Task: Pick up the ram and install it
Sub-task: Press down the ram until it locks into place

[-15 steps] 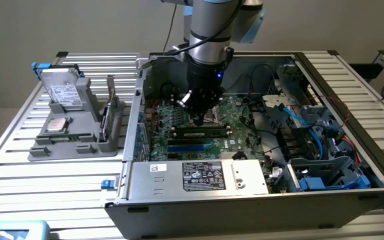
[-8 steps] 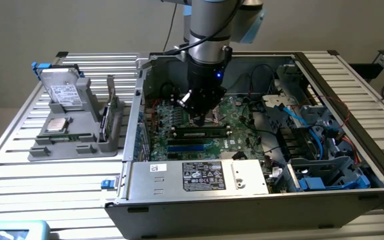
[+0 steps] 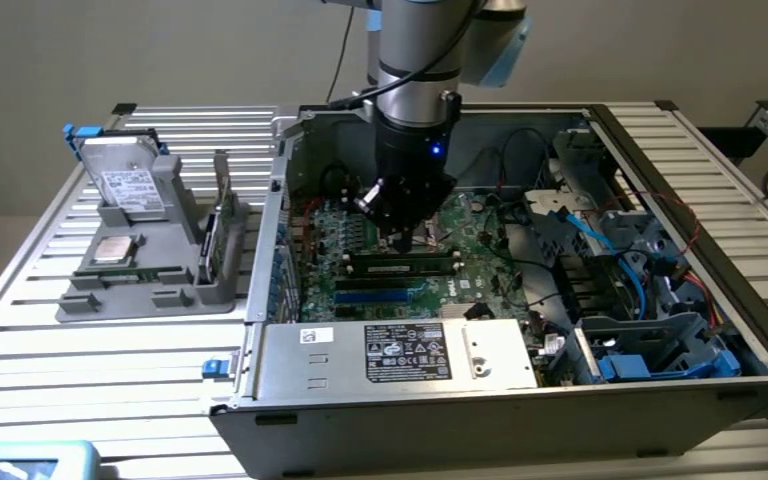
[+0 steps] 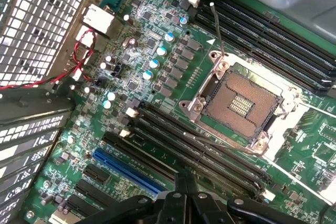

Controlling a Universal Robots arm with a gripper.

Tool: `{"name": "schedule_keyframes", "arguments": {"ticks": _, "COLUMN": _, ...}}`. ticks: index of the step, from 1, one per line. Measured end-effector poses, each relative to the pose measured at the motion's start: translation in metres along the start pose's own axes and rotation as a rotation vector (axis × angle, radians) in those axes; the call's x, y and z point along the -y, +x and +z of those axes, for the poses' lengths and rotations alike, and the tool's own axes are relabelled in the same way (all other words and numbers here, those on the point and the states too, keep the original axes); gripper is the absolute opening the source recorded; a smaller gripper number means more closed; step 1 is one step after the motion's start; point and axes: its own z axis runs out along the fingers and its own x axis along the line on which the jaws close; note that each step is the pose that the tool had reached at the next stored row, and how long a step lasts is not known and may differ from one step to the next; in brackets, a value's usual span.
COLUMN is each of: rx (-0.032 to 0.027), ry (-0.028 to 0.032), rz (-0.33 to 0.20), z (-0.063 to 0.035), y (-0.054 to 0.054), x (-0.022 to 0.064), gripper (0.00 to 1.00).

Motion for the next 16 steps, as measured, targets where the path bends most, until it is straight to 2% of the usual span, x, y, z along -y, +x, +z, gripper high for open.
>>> {"name": "schedule_keyframes", "arguments": {"ticks": 12, "rx": 0.0059, "ry": 0.0034, "rz": 0.123, "z": -0.0001, "y": 0.0000, "x": 0.0000, "gripper": 0.11}}
{"name": "schedule_keyframes", "arguments": {"ticks": 16, "rx": 0.0037, "ry": 0.0016, "rz": 0.168, "z": -0.0002, "y": 0.0001, "x": 0.0000, "gripper": 0.11}}
